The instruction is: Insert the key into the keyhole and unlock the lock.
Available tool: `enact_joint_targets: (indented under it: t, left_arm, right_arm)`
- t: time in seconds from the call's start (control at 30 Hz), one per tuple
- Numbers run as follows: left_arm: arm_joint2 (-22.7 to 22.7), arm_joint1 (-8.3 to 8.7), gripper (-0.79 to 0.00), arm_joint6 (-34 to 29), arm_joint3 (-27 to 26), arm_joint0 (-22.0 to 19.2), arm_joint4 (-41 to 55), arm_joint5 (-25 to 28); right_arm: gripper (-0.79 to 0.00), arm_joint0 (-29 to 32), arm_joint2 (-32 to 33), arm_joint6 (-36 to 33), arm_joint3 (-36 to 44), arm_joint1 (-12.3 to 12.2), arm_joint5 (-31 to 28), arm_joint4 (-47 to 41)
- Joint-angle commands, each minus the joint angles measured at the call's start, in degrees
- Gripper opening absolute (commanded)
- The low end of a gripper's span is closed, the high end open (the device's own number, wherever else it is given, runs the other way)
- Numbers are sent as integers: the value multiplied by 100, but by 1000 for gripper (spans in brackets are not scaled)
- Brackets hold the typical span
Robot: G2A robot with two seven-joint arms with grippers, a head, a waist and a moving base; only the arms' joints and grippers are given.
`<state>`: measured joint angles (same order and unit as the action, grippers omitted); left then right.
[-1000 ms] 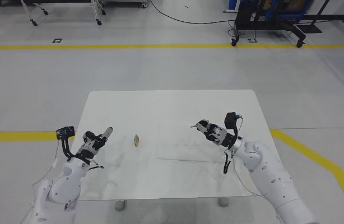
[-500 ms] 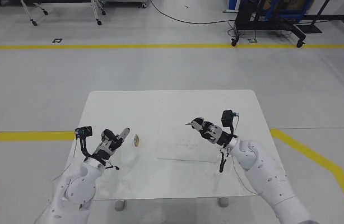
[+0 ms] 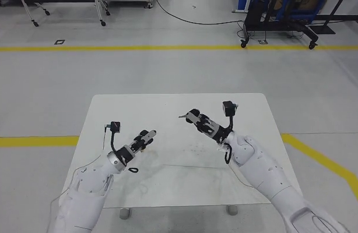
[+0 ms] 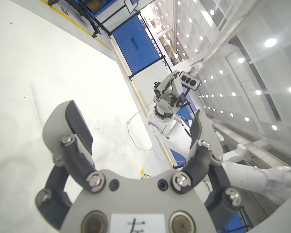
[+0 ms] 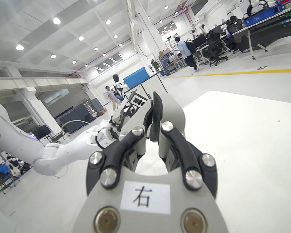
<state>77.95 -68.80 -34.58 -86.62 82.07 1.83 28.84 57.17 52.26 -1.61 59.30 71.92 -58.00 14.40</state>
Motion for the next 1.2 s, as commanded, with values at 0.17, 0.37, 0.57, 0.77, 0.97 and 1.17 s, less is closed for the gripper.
enact_joint_targets:
  t: [0.17,0.37,0.57,0.77,0.97,1.17]
  left_arm:
    - [38,22,0,-307,248,-103,645,580]
    - [-125,16,-145,-318,268,-173,550,658]
    - [-322,4,-422,-189,227,-223,127,733]
    - [-490,-15,-416,43,226,-273,-156,628]
    - [-538,-13,-434,189,233,-289,-272,573]
    - [-577,-4,-610,202,237,-294,-267,562]
  right_arm:
    - [-785,-310,-419,-1007,-366,80,0,-995]
    - [-785,-482,-865,-2189,-612,207,0,-2213]
    - [-785,-695,-1055,-3091,-1034,320,0,-3058]
    - [-785,-842,-1190,-3712,-1292,466,0,-3609]
    - [-785,-903,-1160,-4318,-1476,561,0,-4165]
    - [-785,-955,-1244,-4467,-1654,641,0,-4290]
